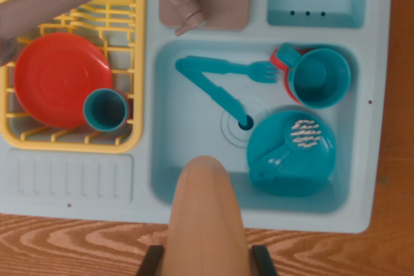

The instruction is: Pick detergent from the sink

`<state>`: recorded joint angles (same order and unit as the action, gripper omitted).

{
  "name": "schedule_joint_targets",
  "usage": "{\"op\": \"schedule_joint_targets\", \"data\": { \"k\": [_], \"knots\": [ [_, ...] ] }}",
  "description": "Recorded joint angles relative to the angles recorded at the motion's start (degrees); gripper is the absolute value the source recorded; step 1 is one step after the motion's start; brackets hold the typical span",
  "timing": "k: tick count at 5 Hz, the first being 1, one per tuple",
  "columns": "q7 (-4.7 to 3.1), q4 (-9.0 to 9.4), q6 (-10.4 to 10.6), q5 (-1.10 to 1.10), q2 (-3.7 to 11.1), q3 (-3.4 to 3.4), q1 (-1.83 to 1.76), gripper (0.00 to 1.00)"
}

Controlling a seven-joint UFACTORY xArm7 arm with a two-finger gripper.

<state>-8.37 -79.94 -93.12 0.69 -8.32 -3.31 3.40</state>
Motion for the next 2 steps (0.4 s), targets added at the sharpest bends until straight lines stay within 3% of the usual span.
{"op": "schedule_joint_targets", "data": {
  "k": [2],
  "knots": [
    [0.03, -0.7, -0.91, -0.02, -0.21, 0.0, 0.0, 1.0]
  ]
}}
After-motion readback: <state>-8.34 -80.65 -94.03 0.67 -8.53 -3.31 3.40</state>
